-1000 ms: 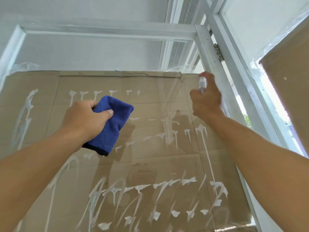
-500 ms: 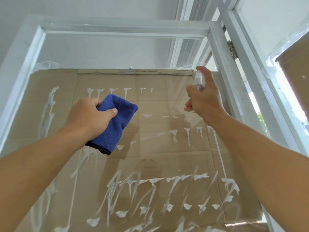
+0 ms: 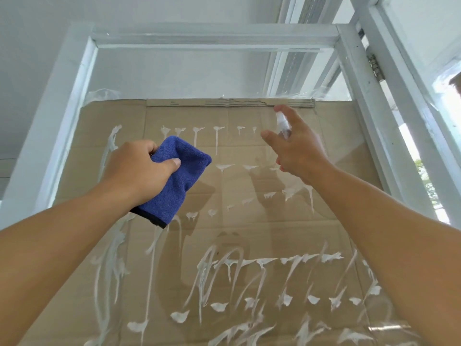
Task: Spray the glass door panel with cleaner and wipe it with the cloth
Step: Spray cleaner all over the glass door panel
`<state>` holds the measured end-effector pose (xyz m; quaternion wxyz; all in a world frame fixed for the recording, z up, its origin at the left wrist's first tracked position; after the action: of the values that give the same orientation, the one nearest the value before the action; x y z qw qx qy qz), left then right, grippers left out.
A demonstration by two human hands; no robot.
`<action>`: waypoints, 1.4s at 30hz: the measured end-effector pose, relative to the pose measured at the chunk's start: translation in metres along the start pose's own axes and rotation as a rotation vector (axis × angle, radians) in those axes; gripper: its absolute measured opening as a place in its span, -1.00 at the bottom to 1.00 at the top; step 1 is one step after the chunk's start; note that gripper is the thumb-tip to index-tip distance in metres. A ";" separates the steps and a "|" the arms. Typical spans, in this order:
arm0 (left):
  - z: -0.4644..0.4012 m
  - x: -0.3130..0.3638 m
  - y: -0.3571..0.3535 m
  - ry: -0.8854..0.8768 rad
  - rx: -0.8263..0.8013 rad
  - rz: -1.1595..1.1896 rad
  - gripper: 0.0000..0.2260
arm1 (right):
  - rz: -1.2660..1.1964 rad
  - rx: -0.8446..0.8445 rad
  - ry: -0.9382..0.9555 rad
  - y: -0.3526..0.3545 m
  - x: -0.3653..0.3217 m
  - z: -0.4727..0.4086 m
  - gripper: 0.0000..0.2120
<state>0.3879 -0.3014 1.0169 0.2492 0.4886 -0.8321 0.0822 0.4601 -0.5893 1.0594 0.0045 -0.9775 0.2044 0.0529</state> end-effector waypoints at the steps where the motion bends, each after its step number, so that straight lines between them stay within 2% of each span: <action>1: -0.001 -0.002 0.002 0.002 -0.001 0.000 -0.78 | 0.012 0.016 0.028 -0.002 -0.002 -0.002 -0.56; 6: -0.002 -0.011 0.010 0.011 -0.002 0.004 -0.78 | 0.083 0.128 0.091 -0.004 -0.009 -0.003 -0.60; 10: -0.003 -0.015 0.014 0.005 0.000 -0.006 -0.77 | 0.084 0.197 0.102 -0.002 -0.014 -0.002 -0.51; 15: -0.003 -0.018 0.018 0.000 -0.006 0.000 -0.78 | 0.022 0.137 0.041 -0.006 -0.013 -0.002 -0.60; 19: -0.001 -0.019 0.018 0.003 -0.019 0.005 -0.81 | -0.099 0.057 -0.014 -0.015 -0.012 0.005 -0.54; 23: -0.002 -0.020 0.018 -0.004 -0.019 0.014 -0.85 | -0.127 0.036 -0.032 -0.022 -0.009 0.010 -0.60; 27: -0.003 -0.022 0.018 -0.008 -0.020 0.014 -0.85 | -0.298 -0.016 -0.090 -0.035 0.001 0.015 -0.45; 31: -0.003 -0.025 0.019 -0.007 -0.019 0.008 -0.84 | -0.299 0.004 -0.144 -0.038 0.007 0.018 -0.69; 36: -0.003 -0.028 0.020 -0.008 -0.013 -0.007 -0.84 | -0.460 0.004 -0.166 -0.041 0.005 0.022 -0.86; 42: -0.004 -0.032 0.022 -0.008 -0.011 -0.017 -0.84 | -0.609 -0.116 -0.304 -0.052 0.008 0.028 -0.77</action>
<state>0.3833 -0.2642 1.0072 0.2490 0.4946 -0.8294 0.0736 0.4853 -0.5439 1.0298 -0.0050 -0.9731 -0.1033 0.2058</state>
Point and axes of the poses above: each hand's wrist, its own z-axis away from the middle knuckle, its own y-axis out of the back of the hand, x = y × z, the point moved 8 cm from there along -z, towards the middle knuckle, and after that the axes turned 8 degrees about y, right-handed, at the moved point
